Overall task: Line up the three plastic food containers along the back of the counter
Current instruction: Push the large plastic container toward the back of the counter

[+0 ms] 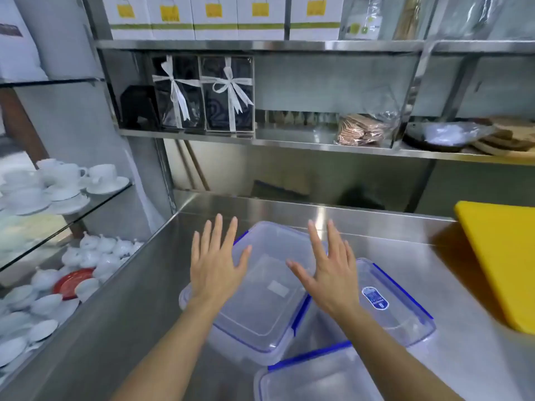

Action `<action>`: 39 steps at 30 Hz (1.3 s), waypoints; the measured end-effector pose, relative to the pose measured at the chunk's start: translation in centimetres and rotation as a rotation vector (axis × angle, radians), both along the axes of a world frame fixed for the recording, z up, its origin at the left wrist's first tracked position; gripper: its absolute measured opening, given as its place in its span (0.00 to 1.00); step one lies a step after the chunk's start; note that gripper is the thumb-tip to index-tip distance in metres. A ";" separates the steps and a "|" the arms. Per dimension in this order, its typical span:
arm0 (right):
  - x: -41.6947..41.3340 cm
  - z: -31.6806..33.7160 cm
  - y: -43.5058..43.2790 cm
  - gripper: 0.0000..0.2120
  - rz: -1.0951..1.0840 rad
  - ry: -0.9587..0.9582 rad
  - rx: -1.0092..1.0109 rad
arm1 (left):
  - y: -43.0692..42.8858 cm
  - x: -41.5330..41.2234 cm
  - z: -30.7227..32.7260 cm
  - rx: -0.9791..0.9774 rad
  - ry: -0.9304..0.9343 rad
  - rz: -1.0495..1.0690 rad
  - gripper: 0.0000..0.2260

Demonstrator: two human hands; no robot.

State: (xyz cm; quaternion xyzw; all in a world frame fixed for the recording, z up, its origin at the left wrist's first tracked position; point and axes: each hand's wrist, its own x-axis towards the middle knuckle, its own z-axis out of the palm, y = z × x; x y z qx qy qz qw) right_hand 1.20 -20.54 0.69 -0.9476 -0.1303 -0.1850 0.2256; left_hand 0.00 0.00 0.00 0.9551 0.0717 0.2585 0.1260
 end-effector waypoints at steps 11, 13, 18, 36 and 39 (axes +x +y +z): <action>-1.4 -5.1 1.1 0.33 0.048 0.492 0.037 | 1.2 -0.9 -3.5 -0.089 0.442 0.101 0.26; -1.4 -5.1 1.2 0.32 0.022 0.508 0.020 | 1.1 -1.0 -3.4 -0.082 0.437 0.130 0.26; -1.6 -5.5 2.9 0.32 -0.088 0.694 0.122 | 1.1 -1.0 -3.2 -0.097 0.487 0.166 0.26; 3.8 -3.5 0.7 0.36 0.096 0.690 0.096 | 2.8 -3.2 -2.1 -0.341 0.774 -0.147 0.48; 2.5 -2.4 0.4 0.43 0.315 0.650 -0.086 | 4.1 -3.2 -1.1 -0.304 0.938 -0.314 0.59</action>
